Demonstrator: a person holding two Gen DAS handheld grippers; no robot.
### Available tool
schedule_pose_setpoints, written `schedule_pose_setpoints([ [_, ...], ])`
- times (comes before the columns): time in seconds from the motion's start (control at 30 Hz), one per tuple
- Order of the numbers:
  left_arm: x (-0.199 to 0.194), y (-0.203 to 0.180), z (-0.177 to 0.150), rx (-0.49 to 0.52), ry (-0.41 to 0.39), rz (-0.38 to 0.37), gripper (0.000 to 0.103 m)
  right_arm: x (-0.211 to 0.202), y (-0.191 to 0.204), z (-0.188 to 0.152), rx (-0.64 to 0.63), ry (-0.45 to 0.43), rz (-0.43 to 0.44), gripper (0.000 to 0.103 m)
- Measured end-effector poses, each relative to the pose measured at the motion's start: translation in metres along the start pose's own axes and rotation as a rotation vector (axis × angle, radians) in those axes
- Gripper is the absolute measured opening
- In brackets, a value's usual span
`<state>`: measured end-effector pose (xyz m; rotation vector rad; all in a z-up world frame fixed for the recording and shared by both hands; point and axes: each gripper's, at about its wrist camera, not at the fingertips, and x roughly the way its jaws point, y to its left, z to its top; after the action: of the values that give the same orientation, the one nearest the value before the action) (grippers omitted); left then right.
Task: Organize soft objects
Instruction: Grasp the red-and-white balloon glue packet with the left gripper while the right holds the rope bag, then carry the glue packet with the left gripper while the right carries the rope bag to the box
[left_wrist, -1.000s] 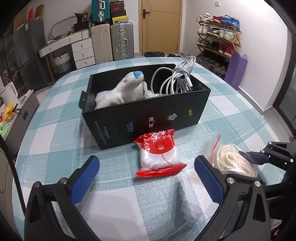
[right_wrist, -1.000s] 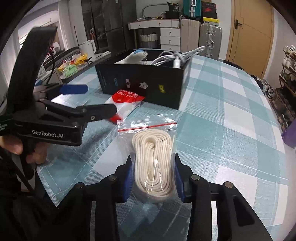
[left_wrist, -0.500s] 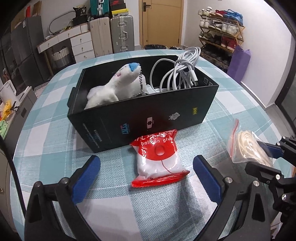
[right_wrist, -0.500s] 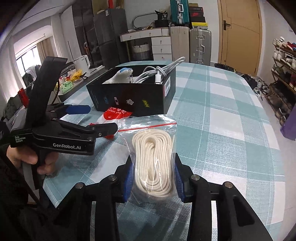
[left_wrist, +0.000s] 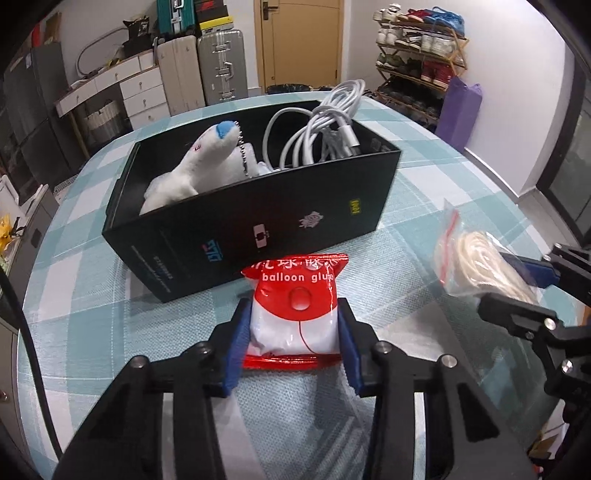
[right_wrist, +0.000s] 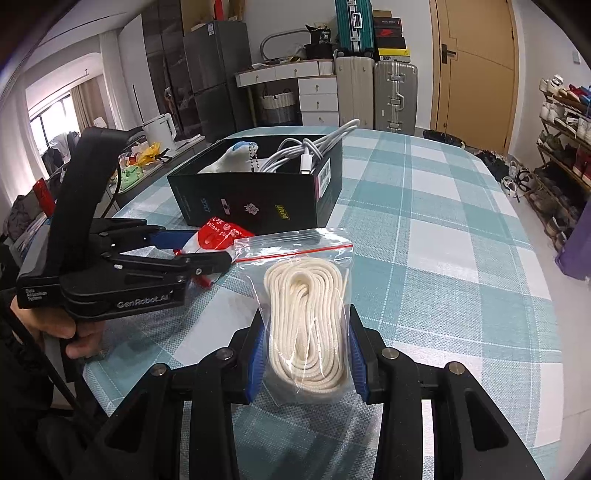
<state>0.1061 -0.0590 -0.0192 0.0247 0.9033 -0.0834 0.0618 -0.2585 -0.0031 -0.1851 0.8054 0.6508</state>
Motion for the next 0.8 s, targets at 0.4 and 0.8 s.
schedule_pose_setpoints([
  [0.4, -0.053, 0.017, -0.001, -0.043, -0.11, -0.02, 0.043, -0.015, 0.004, 0.005, 0.001, -0.066, 0.016, 0.038],
  [0.8, -0.085, 0.05, 0.004, -0.113, -0.197, 0.017, 0.043, -0.035, 0.018, 0.015, 0.012, -0.164, 0.051, 0.038],
])
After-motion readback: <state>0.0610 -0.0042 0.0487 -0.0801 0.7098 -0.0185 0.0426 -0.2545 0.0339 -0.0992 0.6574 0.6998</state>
